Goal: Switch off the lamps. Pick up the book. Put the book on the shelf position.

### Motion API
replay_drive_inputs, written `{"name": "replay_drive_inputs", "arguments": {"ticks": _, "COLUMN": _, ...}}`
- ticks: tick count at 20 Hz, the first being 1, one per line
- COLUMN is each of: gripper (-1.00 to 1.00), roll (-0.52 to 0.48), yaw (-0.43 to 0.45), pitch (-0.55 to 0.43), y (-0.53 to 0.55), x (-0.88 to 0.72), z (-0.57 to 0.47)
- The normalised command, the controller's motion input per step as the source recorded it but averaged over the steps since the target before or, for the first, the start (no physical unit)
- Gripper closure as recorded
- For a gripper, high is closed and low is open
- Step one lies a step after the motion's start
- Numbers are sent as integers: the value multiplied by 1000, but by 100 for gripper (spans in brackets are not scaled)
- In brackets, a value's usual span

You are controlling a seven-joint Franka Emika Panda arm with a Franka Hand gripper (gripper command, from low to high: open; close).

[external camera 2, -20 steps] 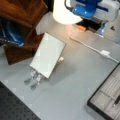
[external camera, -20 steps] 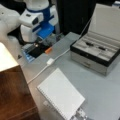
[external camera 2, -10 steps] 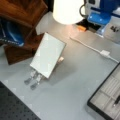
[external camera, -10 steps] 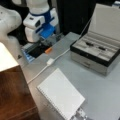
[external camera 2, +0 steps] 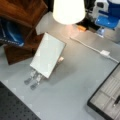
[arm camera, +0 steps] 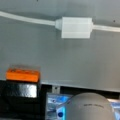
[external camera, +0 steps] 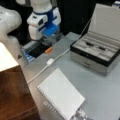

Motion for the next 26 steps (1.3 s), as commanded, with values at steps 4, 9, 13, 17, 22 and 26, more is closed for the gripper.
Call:
{"name": "replay_drive_inputs", "arguments": {"ticks": 4, "gripper": -100, "roll": 47, "yaw": -121, "pitch": -199, "y": 189, "x": -272, "z": -216}}
{"name": "replay_drive_inputs", "arguments": {"ticks": 9, "gripper": -100, "roll": 83, "yaw": -121, "pitch": -205, "y": 140, "x": -261, "z": -251}}
{"name": "replay_drive_inputs", "arguments": {"ticks": 13, "gripper": -100, "roll": 100, "yaw": -128, "pitch": -228, "y": 135, "x": -280, "z": -286}}
{"name": "replay_drive_inputs", "arguments": {"ticks": 17, "gripper": 100, "roll": 98, "yaw": -115, "pitch": -250, "y": 145, "x": -303, "z": -249}}
{"name": "replay_drive_inputs", "arguments": {"ticks": 22, "gripper": 100, "roll": 79, "yaw": -114, "pitch": -249, "y": 173, "x": -269, "z": -185}}
{"name": "replay_drive_inputs", "arguments": {"ticks": 26, "gripper": 100, "roll": 65, "yaw": -130, "pitch": -250, "y": 164, "x": -179, "z": -153}}
